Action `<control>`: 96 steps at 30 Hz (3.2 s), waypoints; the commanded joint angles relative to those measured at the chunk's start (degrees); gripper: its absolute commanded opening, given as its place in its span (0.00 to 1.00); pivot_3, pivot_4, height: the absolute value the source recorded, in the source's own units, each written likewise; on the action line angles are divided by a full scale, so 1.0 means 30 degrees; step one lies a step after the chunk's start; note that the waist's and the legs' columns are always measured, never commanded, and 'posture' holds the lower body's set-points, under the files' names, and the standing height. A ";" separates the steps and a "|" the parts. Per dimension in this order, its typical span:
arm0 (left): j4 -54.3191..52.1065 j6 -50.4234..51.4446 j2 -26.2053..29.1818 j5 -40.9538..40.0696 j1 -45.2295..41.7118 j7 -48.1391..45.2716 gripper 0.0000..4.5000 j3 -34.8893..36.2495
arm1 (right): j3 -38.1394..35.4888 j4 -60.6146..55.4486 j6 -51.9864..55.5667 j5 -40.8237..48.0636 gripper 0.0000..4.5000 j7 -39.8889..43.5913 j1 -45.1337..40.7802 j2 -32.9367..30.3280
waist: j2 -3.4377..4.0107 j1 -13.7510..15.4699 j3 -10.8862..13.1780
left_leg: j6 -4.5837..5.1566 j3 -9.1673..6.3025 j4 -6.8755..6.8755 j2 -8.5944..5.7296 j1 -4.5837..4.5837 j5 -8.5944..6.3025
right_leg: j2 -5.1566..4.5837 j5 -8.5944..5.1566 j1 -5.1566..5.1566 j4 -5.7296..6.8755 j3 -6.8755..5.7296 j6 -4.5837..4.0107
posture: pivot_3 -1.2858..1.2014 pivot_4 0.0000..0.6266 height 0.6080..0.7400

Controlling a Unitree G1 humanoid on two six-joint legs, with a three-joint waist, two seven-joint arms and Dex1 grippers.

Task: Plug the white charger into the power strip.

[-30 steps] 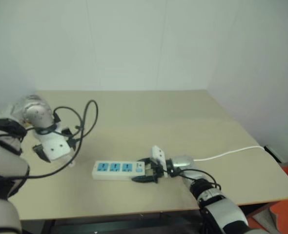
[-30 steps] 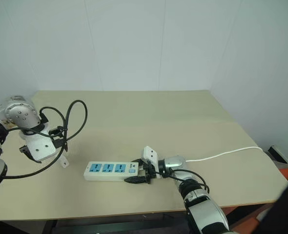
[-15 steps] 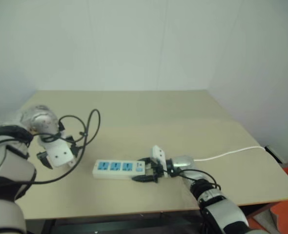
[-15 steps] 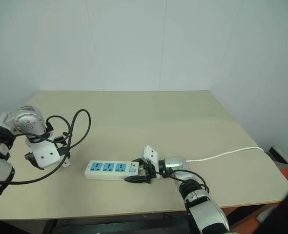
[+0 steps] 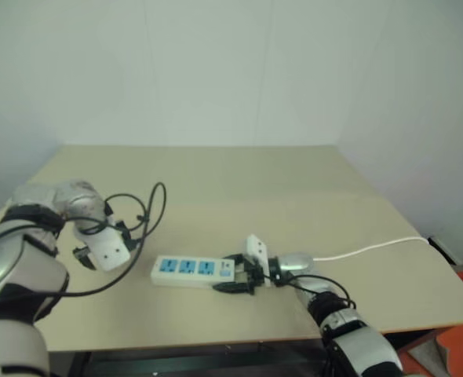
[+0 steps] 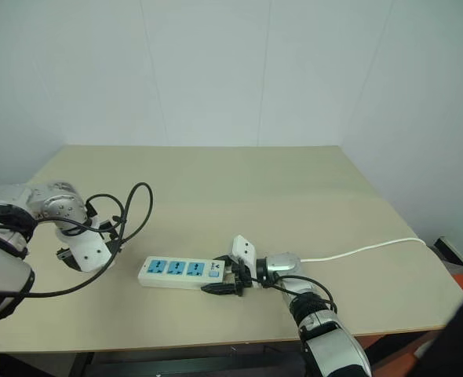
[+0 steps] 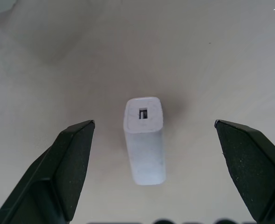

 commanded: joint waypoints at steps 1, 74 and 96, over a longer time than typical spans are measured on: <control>0.0235 0.0425 -0.0118 0.0889 -0.0202 0.1320 1.00 -0.0068 | -0.0251 -0.0667 0.0212 0.0269 0.76 -0.0134 0.0125 0.0002 | 0.0000 0.0072 0.0000 | 0.0000 -0.0001 0.0000 0.0000 0.0001 0.0000 | 0.0000 0.0000 0.0000 0.0001 0.0001 0.0000 | 0.52 0.24 1.00; -1.6436 2.6053 -0.5453 -2.5513 0.8519 -0.4072 0.23 1.8308 | 0.0131 0.1377 -0.1255 -0.0336 0.76 0.0846 -0.0558 0.0420 | 0.0001 -0.0305 0.0000 | 0.0003 -0.0062 0.0019 -0.0001 0.0079 0.0002 | 0.0008 0.0008 0.0113 0.0014 -0.0028 0.0004 | 0.52 0.24 1.00; -2.3943 3.0452 -0.6651 -2.7477 1.6162 -0.2613 0.23 1.7214 | 0.0754 0.2961 -0.2414 -0.1406 0.76 0.1580 -0.0487 0.0592 | 0.0002 -0.0392 -0.0001 | -0.0002 -0.0063 -0.0047 -0.0004 0.0370 -0.0002 | 0.0007 -0.0012 0.0377 -0.0043 -0.0031 -0.0011 | 0.52 0.24 1.00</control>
